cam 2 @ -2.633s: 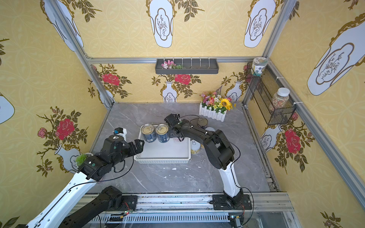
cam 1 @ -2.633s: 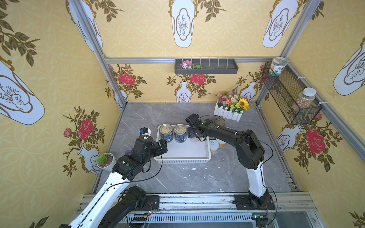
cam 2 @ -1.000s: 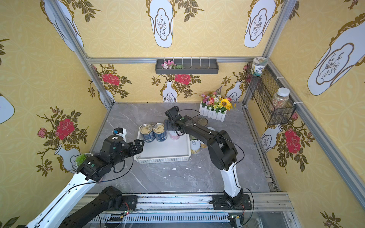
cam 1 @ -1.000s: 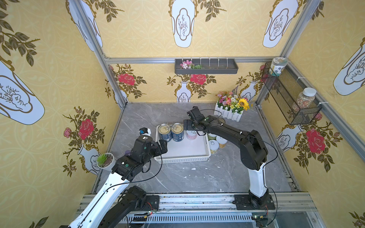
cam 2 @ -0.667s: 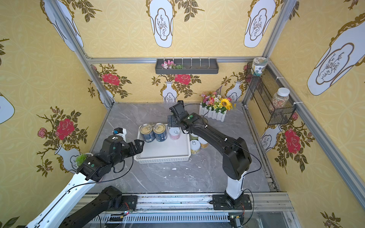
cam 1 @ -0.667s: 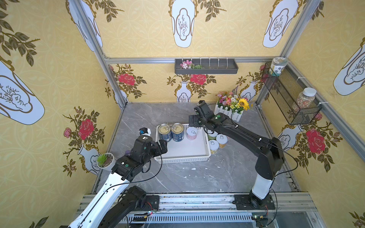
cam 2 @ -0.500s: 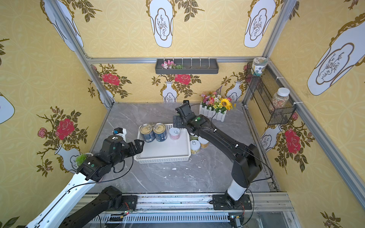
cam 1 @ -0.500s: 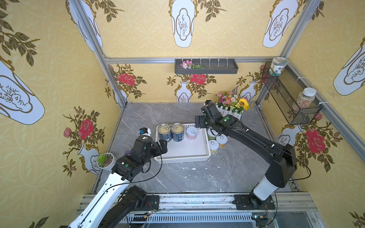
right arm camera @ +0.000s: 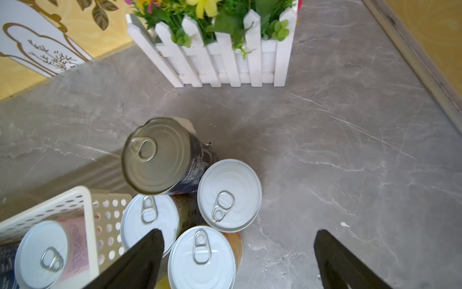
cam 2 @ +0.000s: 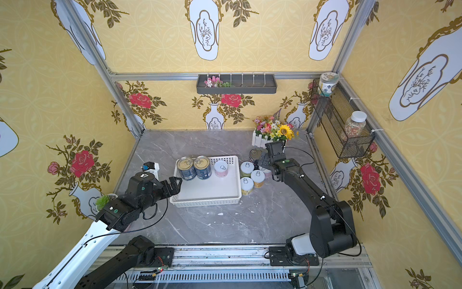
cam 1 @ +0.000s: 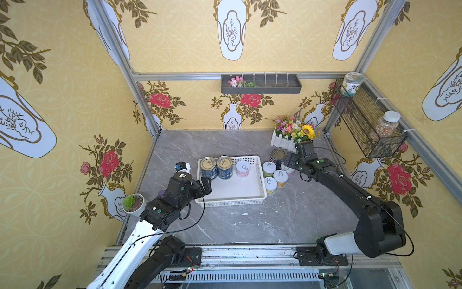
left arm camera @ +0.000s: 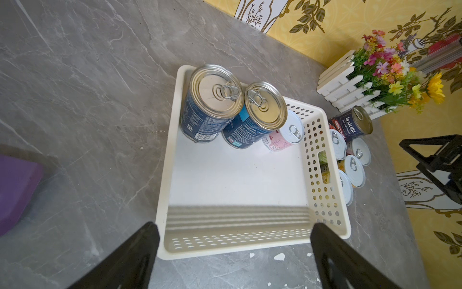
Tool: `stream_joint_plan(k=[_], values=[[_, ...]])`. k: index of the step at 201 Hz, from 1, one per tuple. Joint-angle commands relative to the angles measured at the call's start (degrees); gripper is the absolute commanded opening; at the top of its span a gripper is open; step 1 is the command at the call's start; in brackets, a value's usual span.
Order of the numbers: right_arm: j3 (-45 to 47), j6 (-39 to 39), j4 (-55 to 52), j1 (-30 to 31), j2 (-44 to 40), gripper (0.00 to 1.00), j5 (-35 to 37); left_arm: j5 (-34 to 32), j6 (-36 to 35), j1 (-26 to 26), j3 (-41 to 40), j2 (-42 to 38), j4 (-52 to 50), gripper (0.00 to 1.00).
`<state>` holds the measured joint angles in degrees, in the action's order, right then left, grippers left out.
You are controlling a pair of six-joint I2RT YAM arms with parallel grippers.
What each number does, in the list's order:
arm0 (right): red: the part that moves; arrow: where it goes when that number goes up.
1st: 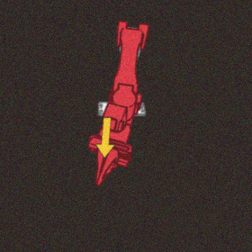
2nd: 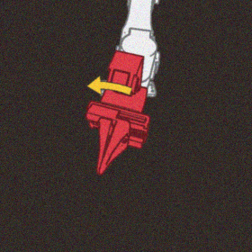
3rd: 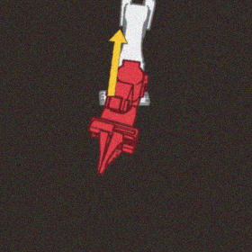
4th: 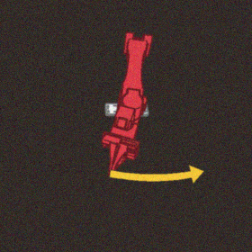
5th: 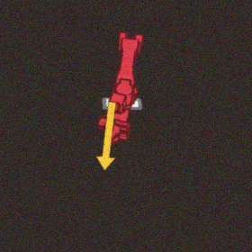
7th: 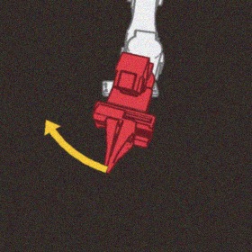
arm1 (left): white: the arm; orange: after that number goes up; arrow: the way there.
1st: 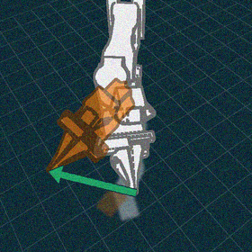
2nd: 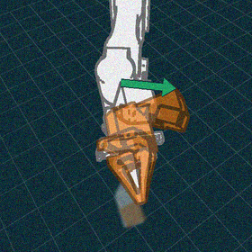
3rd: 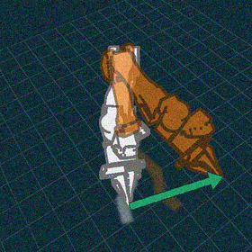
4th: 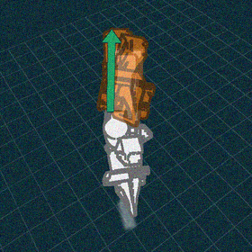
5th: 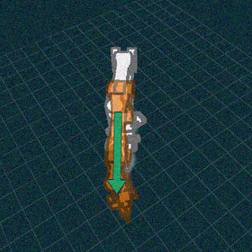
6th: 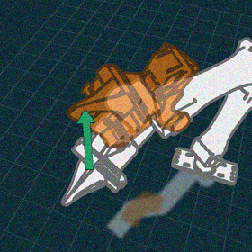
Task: Put the canned food in the basket
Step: Pick up the canned food from the center of the board.
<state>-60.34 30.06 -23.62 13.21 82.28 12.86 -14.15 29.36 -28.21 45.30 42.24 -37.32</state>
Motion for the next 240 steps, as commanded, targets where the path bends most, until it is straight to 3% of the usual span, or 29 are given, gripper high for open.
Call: stream_joint_plan(k=[1, 144, 240], values=[[-1.5, 1.19, 1.31, -0.86, 2.6, 0.97, -3.79, -0.22, -0.34, -0.04, -0.12, 0.22, 0.84, 1.0], [-2.05, -0.79, 2.65, -0.93, 7.97, 0.97, -8.63, -0.43, -0.17, -0.31, -0.03, 0.5, 0.67, 1.0], [-5.89, -1.49, -2.22, -0.91, 14.32, 0.97, -6.45, -0.79, -0.05, -0.36, -0.12, -0.22, 0.67, 1.0]])
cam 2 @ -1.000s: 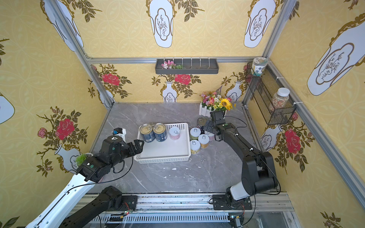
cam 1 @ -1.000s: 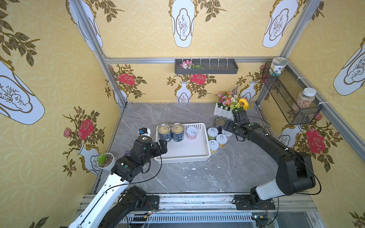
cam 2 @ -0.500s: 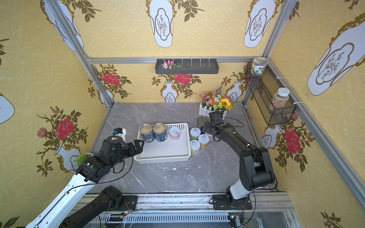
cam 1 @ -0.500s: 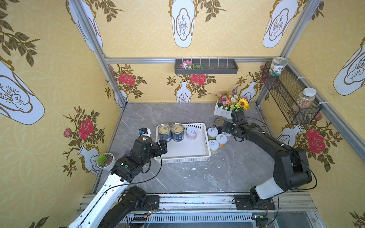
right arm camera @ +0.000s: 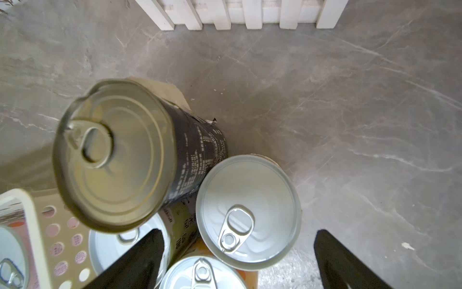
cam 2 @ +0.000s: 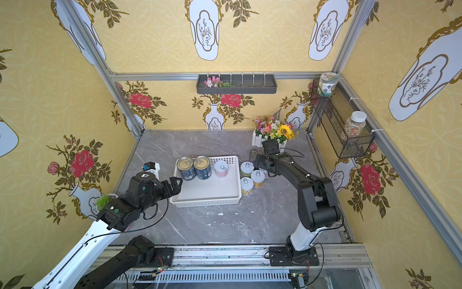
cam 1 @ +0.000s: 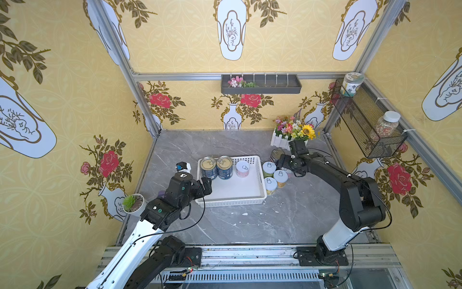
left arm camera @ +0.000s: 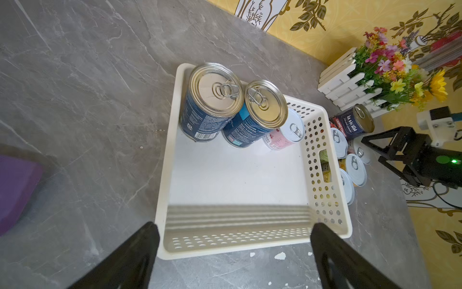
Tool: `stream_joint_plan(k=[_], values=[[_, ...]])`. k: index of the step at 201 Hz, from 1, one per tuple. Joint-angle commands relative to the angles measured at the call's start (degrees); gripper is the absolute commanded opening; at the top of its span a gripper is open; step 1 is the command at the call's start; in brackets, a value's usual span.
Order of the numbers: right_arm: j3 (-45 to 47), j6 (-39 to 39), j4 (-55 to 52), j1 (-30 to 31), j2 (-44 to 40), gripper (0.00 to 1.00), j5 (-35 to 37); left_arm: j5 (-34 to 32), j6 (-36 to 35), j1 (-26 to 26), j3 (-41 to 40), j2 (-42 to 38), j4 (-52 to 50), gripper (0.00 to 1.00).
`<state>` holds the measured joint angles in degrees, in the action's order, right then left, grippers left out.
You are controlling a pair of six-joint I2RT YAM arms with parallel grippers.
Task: Put the canned food in the basket
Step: Pick up the canned food from the center of the board.
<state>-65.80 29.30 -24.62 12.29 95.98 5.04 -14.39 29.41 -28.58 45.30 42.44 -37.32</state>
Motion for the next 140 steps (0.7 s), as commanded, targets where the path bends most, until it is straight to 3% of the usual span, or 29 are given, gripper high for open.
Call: stream_joint_plan(k=[1, 57, 140], values=[[-0.45, -0.73, -1.22, 0.01, 0.66, 0.97, 1.38, -0.46, -0.12, 0.01, -0.08, -0.38, 0.63, 1.0], [2.0, -0.9, 1.28, 0.01, -2.75, 0.97, 0.85, -0.44, -0.08, -0.1, -0.07, -0.3, 0.55, 1.0], [-1.85, -1.69, -0.79, -0.04, 4.39, 0.97, 0.69, -0.52, -0.09, -0.17, -0.04, -0.1, 0.56, 1.0]])
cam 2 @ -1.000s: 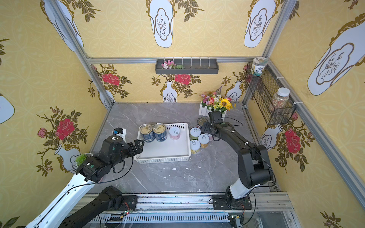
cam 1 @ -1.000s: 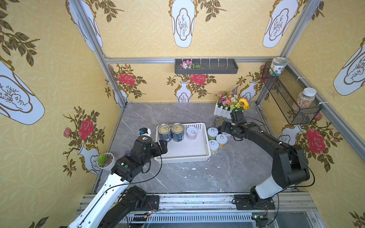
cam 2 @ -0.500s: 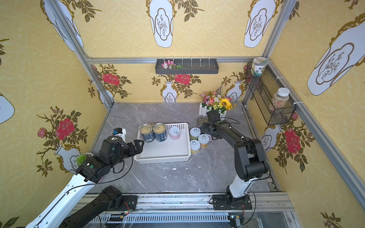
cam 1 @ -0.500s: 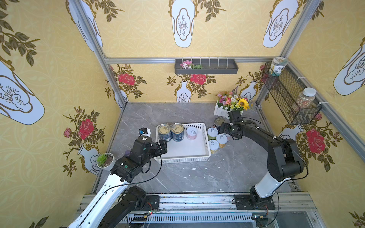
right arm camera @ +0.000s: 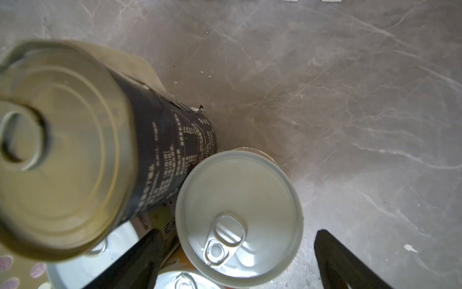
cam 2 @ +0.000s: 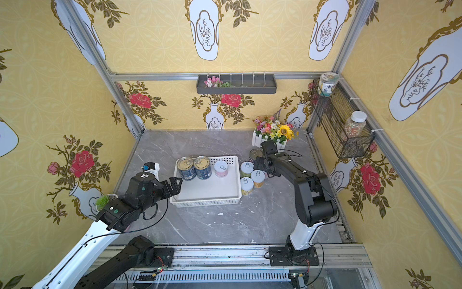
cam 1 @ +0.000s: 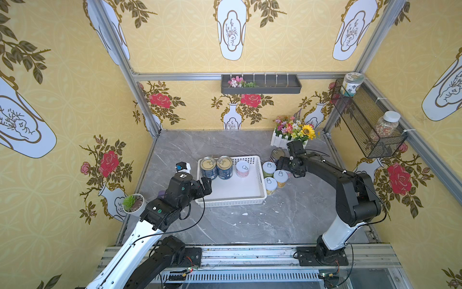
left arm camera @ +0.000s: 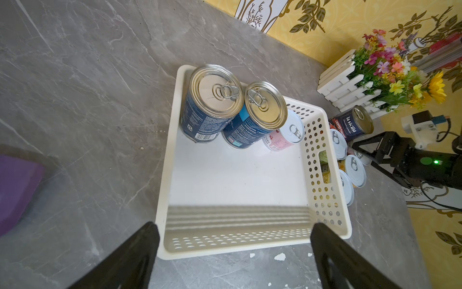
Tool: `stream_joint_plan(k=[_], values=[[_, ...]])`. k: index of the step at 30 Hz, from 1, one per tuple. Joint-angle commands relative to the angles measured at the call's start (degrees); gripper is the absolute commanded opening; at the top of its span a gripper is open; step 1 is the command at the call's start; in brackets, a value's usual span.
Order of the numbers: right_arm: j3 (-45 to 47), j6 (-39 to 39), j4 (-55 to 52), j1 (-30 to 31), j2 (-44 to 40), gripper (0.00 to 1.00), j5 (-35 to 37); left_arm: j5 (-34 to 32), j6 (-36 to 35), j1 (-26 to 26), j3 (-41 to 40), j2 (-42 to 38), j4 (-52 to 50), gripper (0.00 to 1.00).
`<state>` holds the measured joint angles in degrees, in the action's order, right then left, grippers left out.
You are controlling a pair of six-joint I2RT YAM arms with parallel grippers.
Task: Put the canned food in the basket
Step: Pick up the canned food from the center of the board.
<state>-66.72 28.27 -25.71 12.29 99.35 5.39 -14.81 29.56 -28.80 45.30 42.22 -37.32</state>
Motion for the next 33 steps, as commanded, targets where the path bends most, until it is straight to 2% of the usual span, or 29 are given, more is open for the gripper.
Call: stream_joint_plan(k=[1, 13, 21, 33], values=[[-0.94, -0.66, 0.3, -0.04, 1.02, 0.97, 0.34, -0.12, -0.22, 0.05, -0.04, 0.22, 0.53, 1.0], [-4.2, -1.16, -2.81, -0.43, 5.37, 0.97, 5.36, -0.31, -0.09, -0.43, 0.03, 0.31, 0.39, 1.0], [-4.38, -1.42, -2.18, -0.52, 5.22, 1.0, 5.12, -0.4, -0.05, -0.52, -0.06, 0.26, 0.41, 1.0], [-5.88, -2.7, -2.59, -0.51, 6.77, 0.88, 6.21, -1.0, 0.06, -1.09, 0.09, 0.43, 0.23, 1.0]])
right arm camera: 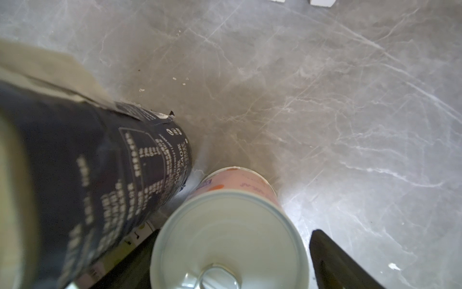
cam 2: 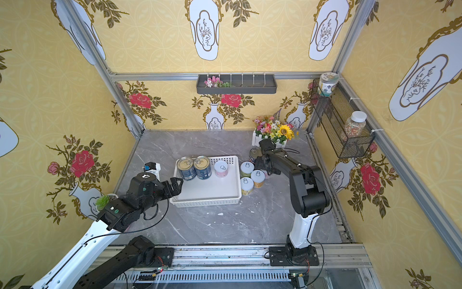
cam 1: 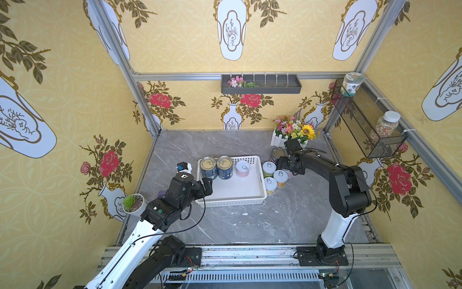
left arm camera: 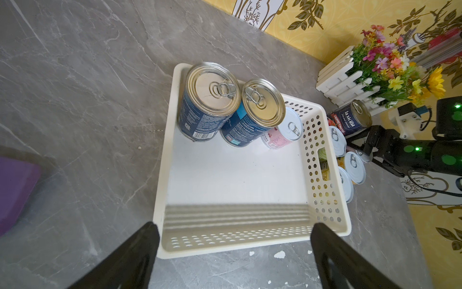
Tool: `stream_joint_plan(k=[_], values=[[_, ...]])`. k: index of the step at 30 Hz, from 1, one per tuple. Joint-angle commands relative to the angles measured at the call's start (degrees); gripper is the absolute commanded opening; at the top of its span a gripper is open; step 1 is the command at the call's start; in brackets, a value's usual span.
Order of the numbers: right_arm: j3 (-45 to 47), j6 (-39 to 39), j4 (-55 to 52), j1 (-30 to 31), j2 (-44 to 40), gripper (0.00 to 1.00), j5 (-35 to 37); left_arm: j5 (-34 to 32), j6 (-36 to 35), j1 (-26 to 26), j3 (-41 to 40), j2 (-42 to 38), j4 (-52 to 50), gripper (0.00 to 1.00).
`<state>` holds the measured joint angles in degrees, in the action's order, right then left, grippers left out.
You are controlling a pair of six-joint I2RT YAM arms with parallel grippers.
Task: Put the canned food in the basket
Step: Pick up the canned food from the center of the board, then place the canned food in the basket.
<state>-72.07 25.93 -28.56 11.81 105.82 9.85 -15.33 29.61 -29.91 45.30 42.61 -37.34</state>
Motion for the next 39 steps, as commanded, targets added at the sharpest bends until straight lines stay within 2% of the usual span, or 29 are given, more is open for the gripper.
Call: stream_joint_plan(k=[1, 12, 17, 21, 28, 34, 39], values=[[-0.45, -0.42, 0.29, 0.05, 0.11, 0.86, 1.92, -0.53, 0.16, 0.03, 0.06, -0.04, 0.24, 1.0], [1.34, -0.14, 0.89, 0.75, -3.27, 0.75, 2.03, -0.67, 0.13, -0.07, 0.07, -0.28, 0.12, 1.0], [2.03, 0.24, 0.61, 1.4, -5.87, 0.75, 3.5, -0.59, 0.14, -0.1, 0.12, -0.08, 0.14, 1.0], [2.98, -0.09, 0.11, 4.37, -9.67, 0.75, 8.89, -0.64, 0.11, -0.06, 0.1, -0.33, 0.12, 1.0], [4.6, -0.86, 0.45, 11.68, -16.61, 0.75, 13.11, -0.52, 0.11, -0.06, 0.14, 0.18, 0.15, 1.0], [7.07, -2.5, 3.75, 16.62, -22.72, 0.73, 13.07, -0.66, 0.11, -0.15, 0.07, -0.26, 0.14, 1.0], [7.96, -3.58, 5.78, 18.89, -24.07, 0.72, 12.91, -0.31, 0.16, -0.15, 0.14, 0.42, 0.07, 1.0]])
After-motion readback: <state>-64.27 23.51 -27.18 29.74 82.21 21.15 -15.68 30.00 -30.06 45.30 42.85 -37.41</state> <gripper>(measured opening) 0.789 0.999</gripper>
